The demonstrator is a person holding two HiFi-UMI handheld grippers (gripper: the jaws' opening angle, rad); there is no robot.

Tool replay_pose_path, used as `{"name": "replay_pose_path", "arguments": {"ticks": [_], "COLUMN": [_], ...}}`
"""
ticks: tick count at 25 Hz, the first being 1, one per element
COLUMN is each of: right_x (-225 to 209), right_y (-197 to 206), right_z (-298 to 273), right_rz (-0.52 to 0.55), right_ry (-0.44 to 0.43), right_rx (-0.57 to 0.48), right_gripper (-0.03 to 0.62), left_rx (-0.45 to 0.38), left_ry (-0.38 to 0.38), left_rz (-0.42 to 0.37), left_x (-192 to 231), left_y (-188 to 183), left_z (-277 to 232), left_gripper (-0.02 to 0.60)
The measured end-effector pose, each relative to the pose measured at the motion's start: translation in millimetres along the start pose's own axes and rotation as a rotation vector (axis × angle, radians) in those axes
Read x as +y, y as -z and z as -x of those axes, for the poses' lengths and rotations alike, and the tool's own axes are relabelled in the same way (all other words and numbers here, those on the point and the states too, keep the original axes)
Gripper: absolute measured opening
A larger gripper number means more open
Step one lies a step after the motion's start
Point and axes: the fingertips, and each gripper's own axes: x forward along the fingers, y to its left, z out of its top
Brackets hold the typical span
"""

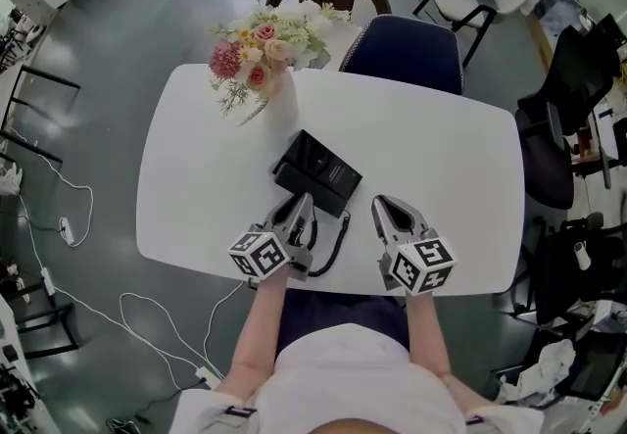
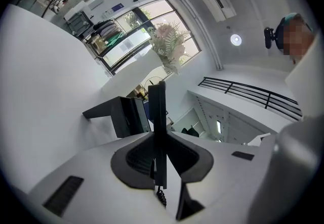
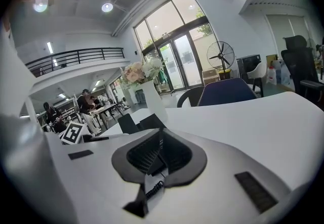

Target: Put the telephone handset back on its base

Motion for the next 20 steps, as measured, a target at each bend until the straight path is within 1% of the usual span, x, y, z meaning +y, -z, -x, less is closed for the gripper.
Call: {"name": "replay_pose_path", "arguments": {"ticks": [6,20], "right_x": [-6,-11], "right_y": [1,6], "right_z": [-1,2], "right_rz": [-0.009,-0.022], "right_ry": [0.005,0.020], "right_rx": [0.003,0.010], "right_gripper": [0.041,0.040], "left_rx": [0.023,0.067], "left_ry": [-0.010,-0.034], "left_rz": [0.048,0.091], "left_x": [9,24], "left_y": [5,11], "left_z": [-4,-11], "left_gripper": [0.078,0.078]}}
